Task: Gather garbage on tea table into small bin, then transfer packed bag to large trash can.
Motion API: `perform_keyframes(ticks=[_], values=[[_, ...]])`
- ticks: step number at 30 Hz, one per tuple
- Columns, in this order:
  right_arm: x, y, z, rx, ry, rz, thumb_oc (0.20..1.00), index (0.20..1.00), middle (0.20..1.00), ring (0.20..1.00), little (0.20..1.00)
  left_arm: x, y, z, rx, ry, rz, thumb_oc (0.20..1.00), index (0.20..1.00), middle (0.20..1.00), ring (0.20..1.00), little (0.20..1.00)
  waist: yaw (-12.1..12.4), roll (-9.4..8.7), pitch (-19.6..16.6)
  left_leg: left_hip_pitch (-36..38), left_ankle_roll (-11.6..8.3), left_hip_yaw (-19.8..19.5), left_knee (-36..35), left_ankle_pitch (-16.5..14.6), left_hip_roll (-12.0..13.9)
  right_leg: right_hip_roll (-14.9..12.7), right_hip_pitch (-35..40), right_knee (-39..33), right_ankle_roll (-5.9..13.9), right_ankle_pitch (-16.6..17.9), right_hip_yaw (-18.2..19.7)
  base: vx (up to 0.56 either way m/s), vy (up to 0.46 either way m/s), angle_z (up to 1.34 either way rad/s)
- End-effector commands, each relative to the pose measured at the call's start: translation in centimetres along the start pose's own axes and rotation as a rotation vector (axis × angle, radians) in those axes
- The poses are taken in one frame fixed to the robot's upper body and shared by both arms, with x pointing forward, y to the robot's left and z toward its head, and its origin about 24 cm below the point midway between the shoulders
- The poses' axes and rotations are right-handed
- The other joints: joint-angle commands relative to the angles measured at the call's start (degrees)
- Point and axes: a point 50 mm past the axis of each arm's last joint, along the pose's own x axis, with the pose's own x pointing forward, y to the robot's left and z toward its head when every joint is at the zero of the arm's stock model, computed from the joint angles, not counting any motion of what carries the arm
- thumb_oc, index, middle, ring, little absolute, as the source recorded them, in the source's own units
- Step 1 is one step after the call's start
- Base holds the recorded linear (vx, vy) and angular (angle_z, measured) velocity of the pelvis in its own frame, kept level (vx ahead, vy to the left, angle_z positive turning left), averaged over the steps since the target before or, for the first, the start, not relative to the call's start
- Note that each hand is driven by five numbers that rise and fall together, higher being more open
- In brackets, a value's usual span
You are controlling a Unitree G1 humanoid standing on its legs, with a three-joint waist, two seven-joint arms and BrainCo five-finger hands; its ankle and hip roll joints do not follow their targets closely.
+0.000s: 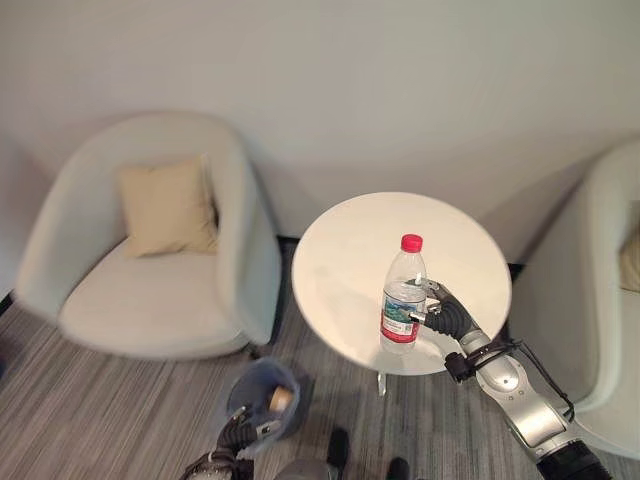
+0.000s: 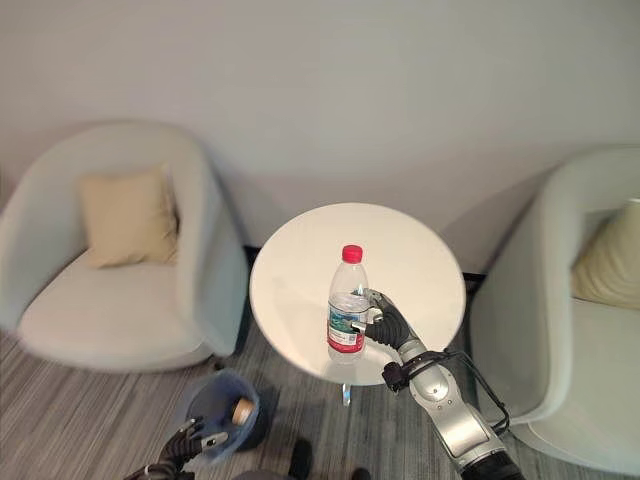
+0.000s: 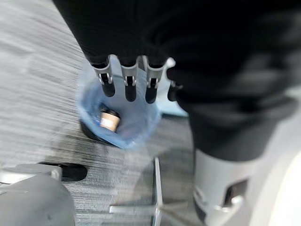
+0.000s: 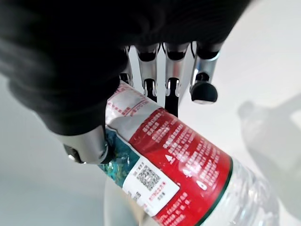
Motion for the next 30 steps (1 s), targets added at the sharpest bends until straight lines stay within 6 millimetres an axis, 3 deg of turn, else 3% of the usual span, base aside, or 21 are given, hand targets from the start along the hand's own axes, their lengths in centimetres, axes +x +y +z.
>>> perform_keyframes(ticks=[1,3,4,6,8,10,13,15,16,19,26,30], values=[[1.0,-2.2,2.7,-0.051,-0.151,-0.11,0.2,0.2,0.2,0.2,0.2,0.2,0.7,1.2,0.091,-0.046,-0.003,1.0,1.0,1.0,1.0,1.0,-2.1,-1.75,0.1,-2.0,5.59,13.8,7.9,-9.9,6.3,-3.9,2.1,2.1,7.19,-9.7,-4.3,-0.24,0.124,1.42],[1.1,-3.1,2.7,-0.078,-0.148,-0.152,0.2,0.2,0.2,0.2,0.2,0.4,0.6,1.8,0.118,-0.062,-0.006,1.0,1.0,1.0,1.0,1.0,-3.4,-1.84,-0.5,0.4,5.63,19.0,10.2,-14.5,7.7,-5.1,2.0,2.3,7.4,-10.3,-6.8,0.0,0.153,2.16],[1.3,-3.7,2.8,-0.098,-0.145,-0.178,0.2,0.2,0.2,0.2,0.2,0.5,0.5,2.2,0.134,-0.076,-0.011,1.0,1.0,1.0,1.0,1.0,-4.3,-1.12,-1.5,3.3,5.83,22.5,7.8,-15.0,8.0,-5.4,1.9,2.5,7.68,-10.3,-9.0,0.24,0.322,2.12],[2.5,-3.3,3.6,-0.067,-0.161,-0.165,0.2,0.2,0.2,0.2,0.2,0.4,1.4,2.1,0.129,-0.074,0.016,1.0,1.0,1.0,1.0,1.0,-2.9,-1.66,-2.0,3.9,8.04,21.4,7.8,-17.5,5.6,-8.3,2.5,6.0,9.19,-10.3,-9.4,0.35,0.588,1.11],[2.8,-2.8,4.0,-0.059,-0.178,-0.144,0.2,0.2,0.2,0.2,0.2,0.2,2.3,2.1,0.118,-0.069,0.046,1.0,1.0,1.0,1.0,1.0,-1.9,-2.08,-1.5,3.7,9.38,21.3,8.3,-18.7,4.8,-9.9,0.9,9.9,9.92,-10.6,-8.3,0.17,0.327,0.0],[2.6,-2.2,4.0,-0.055,-0.184,-0.121,0.2,0.2,0.2,0.2,0.2,0.2,3.2,2.5,0.107,-0.085,0.071,1.0,1.0,1.0,1.0,1.0,-1.8,-2.02,-0.6,3.2,10.51,20.0,8.7,-19.6,3.9,-10.7,-3.1,16.0,10.8,-10.8,-4.8,0.06,0.175,-0.13],[2.4,-2.2,4.0,-0.08,-0.18,-0.11,0.2,0.2,0.2,0.2,0.2,0.1,3.2,2.9,0.106,-0.104,0.072,1.0,1.0,1.0,1.0,1.0,-3.1,-1.43,0.3,3.5,11.64,18.6,7.4,-18.6,2.7,-8.5,-8.4,17.6,10.33,-9.5,1.7,0.04,0.106,0.21],[2.3,-2.0,3.9,-0.083,-0.178,-0.099,0.2,0.2,0.2,0.2,0.2,0.1,3.2,2.7,0.109,-0.096,0.069,1.0,1.0,1.0,1.0,1.0,-3.4,-1.21,0.7,4.2,11.84,17.7,6.9,-18.9,2.4,-8.2,-9.8,16.1,10.33,-8.3,2.8,0.12,0.02,0.47],[2.1,-2.0,3.7,-0.093,-0.173,-0.087,0.2,0.2,0.2,0.2,0.2,0.2,3.1,2.8,0.112,-0.099,0.066,1.0,1.0,1.0,1.0,1.0,-4.4,-1.15,1.8,5.1,12.08,15.6,6.8,-19.1,1.7,-6.7,-13.3,16.2,10.49,-7.4,5.8,0.16,0.007,0.31],[1.7,-1.9,3.0,-0.115,-0.147,-0.075,0.2,0.2,0.2,0.2,0.2,0.1,3.1,2.6,0.126,-0.093,0.06,1.0,1.0,1.0,1.0,1.0,-4.9,-1.8,2.2,4.9,12.12,13.2,7.6,-19.3,0.5,-6.0,-13.1,15.6,10.94,-7.0,8.9,0.07,-0.021,0.58],[1.3,-1.7,2.2,-0.173,-0.113,-0.015,0.2,0.2,0.2,0.2,0.2,-0.2,3.2,1.1,0.153,-0.041,0.045,1.0,1.0,1.0,1.0,1.0,-4.3,-2.01,1.2,4.8,10.67,11.5,8.3,-19.3,0.3,-5.4,-9.6,11.9,9.92,-6.9,7.3,0.08,-0.086,0.2],[1.4,-1.7,2.2,-0.207,-0.111,0.001,0.2,0.2,0.2,0.2,0.2,-0.1,3.1,1.3,0.163,-0.042,0.039,1.0,1.0,1.0,1.0,1.0,-4.3,-1.87,1.6,4.3,9.79,11.0,8.3,-18.8,0.9,-5.3,-9.1,11.2,9.54,-7.2,6.3,0.01,-0.089,0.17]])
